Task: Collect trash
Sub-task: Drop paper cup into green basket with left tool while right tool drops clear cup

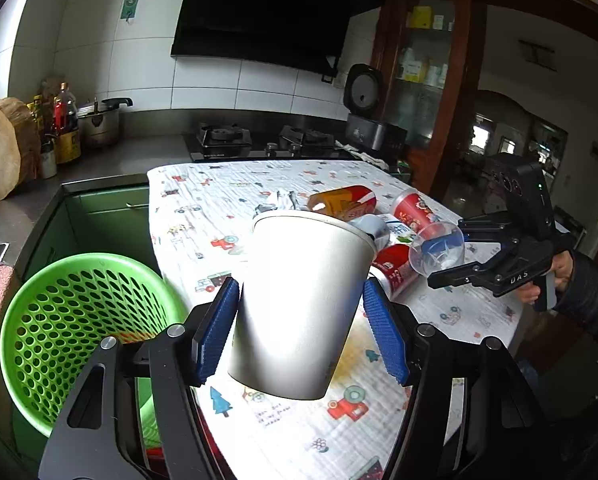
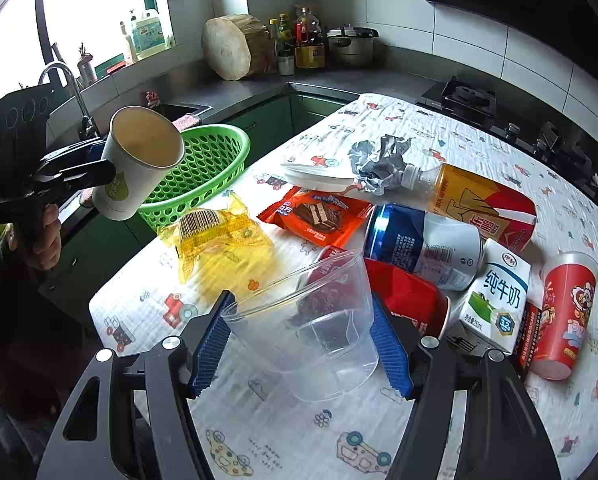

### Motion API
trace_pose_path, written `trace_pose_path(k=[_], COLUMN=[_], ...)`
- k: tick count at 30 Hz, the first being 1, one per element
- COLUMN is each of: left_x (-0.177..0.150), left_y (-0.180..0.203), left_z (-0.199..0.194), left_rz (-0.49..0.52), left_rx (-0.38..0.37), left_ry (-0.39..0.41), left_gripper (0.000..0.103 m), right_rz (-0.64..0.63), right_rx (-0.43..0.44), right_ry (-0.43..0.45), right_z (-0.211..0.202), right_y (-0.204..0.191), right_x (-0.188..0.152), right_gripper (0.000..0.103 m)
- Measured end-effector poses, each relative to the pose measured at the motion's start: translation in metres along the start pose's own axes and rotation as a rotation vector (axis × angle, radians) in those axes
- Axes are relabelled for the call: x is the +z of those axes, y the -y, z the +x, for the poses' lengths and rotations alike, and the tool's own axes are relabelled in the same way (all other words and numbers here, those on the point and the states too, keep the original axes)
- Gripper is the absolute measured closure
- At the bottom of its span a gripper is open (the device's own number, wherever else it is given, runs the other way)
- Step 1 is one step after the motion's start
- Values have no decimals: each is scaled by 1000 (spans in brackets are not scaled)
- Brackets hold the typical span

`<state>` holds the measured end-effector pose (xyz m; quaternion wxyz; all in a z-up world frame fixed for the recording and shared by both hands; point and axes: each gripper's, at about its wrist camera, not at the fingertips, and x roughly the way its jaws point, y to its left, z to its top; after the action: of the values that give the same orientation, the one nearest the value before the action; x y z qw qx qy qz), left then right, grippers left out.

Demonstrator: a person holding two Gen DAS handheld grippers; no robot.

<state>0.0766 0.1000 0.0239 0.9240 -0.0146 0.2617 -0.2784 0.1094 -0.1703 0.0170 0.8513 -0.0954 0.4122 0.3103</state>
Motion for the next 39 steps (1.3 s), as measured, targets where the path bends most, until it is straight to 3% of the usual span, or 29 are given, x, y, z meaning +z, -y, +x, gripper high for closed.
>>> trace_pose_path(k=[4, 9, 15, 18, 23, 26, 34, 39], left_x=[3, 6, -10, -24, -42, -48, -53, -58], left_y=[-21, -66, -136, -157, -175, -180, -185, -183], left_z=[-5, -5, 22, 35, 41, 37, 3, -24], left_rz=[-3, -33, -140, -178, -222, -246, -296, -332], left_rx=[84, 256, 425, 466, 477, 485, 514, 522], left_ry=[7, -32, -164, -234, -281, -287, -220, -170], left_gripper=[40, 40, 40, 39, 37, 30, 19, 18], right_rz=[-11, -33, -47, -35, -25, -19, -15, -7], right_rx=[12, 39, 80, 94, 109, 118, 147, 164], right_ry=[3, 11, 4, -14, -42, -58, -132, -176], right_z=[9, 32, 68, 91, 123, 140, 188, 216], right_y=[-10, -33, -63, -73, -87, -96, -124, -142], right_x=[19, 51, 89, 105, 131, 144, 170, 179], right_gripper=[38, 38, 38, 38, 38, 38, 38, 38])
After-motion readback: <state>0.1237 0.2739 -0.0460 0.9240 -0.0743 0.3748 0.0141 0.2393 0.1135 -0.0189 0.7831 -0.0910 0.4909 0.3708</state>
